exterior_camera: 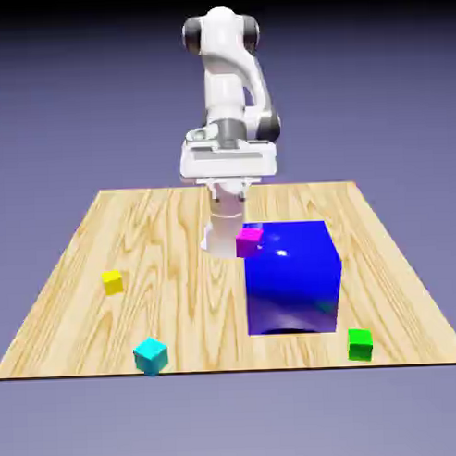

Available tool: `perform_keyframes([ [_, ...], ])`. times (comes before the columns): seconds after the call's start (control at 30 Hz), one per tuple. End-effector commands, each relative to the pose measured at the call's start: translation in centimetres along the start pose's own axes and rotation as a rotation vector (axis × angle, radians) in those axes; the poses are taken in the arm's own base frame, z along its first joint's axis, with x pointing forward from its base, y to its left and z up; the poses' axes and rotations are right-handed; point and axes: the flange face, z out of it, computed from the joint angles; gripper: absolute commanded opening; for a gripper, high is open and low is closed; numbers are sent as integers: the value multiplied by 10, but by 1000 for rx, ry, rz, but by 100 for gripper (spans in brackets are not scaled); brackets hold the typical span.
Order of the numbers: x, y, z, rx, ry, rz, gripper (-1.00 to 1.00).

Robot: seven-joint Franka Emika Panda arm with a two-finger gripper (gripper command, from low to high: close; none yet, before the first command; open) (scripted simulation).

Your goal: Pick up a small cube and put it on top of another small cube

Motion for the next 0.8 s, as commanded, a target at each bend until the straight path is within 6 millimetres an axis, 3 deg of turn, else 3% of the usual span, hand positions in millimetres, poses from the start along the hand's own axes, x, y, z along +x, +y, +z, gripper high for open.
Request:
perform_keyframes([
  [0.0,2,8,13,-36,-34,-16,0],
  [0.2,6,69,85,-257,-246,-115,0],
  [0.43,0,164,150,-519,-511,-234,0],
  [0.6,-8,242,176,-712,-714,-316,0],
  [0.77,-13,323,181,-911,-928,-388,0],
])
